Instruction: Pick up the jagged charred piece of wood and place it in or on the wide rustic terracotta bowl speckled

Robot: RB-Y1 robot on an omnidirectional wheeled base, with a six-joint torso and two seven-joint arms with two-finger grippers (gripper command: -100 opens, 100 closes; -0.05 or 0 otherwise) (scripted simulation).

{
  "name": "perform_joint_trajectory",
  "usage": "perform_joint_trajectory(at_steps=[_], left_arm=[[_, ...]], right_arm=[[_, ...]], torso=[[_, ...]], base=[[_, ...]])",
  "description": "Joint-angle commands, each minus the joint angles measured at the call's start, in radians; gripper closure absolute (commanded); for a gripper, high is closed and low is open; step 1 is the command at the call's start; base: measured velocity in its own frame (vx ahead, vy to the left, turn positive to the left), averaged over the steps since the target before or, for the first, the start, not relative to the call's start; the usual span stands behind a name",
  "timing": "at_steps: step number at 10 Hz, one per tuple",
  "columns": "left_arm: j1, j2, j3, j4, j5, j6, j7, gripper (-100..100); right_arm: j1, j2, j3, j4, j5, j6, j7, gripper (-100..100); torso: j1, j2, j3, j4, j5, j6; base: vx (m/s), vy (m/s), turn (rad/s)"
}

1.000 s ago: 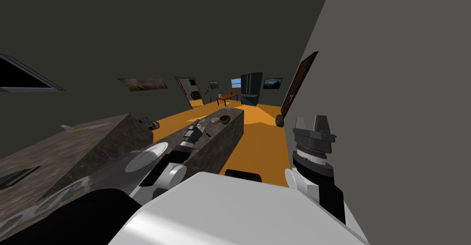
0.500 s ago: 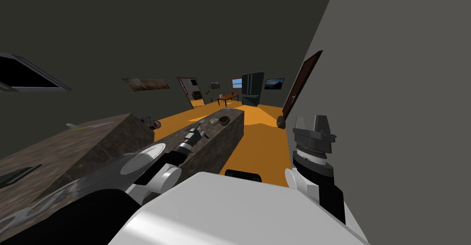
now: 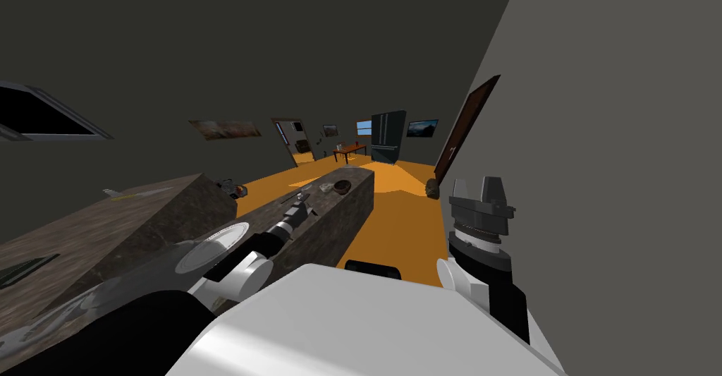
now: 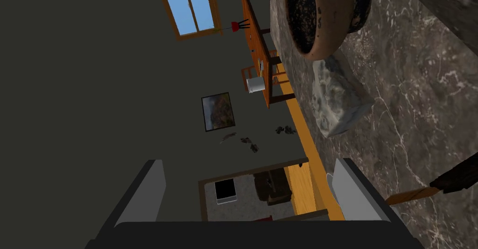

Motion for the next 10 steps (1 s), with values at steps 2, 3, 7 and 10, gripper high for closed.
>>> perform_joint_trajectory(at_steps=[2, 3, 7, 10], left_arm=[[0.046, 0.044, 0.021, -0.001, 0.033, 0.074, -0.021, -100], [0.046, 0.044, 0.021, -0.001, 0.033, 0.103, -0.021, -100], [0.092, 0.09, 0.046, -0.002, 0.064, 0.228, -0.049, -100], [0.138, 0.133, 0.067, -0.001, 0.087, 0.322, -0.074, -100]], right_arm=[[0.0, 0.0, 0.0, 0.0, 0.0, 0.0, 0.0, 0], [0.0, 0.0, 0.0, 0.0, 0.0, 0.0, 0.0, 0], [0.0, 0.0, 0.0, 0.0, 0.0, 0.0, 0.0, 0], [0.0, 0.0, 0.0, 0.0, 0.0, 0.0, 0.0, 0]], torso=[[0.0, 0.0, 0.0, 0.0, 0.0, 0.0], [0.0, 0.0, 0.0, 0.0, 0.0, 0.0], [0.001, -0.001, -0.001, 0.0, 0.0, 0.0], [0.002, 0.0, 0.0, 0.0, 0.0, 0.0]], base=[[0.088, -0.033, 0.015], [0.08, -0.021, 0.012], [0.093, -0.02, 0.003], [0.093, -0.017, -0.01]])
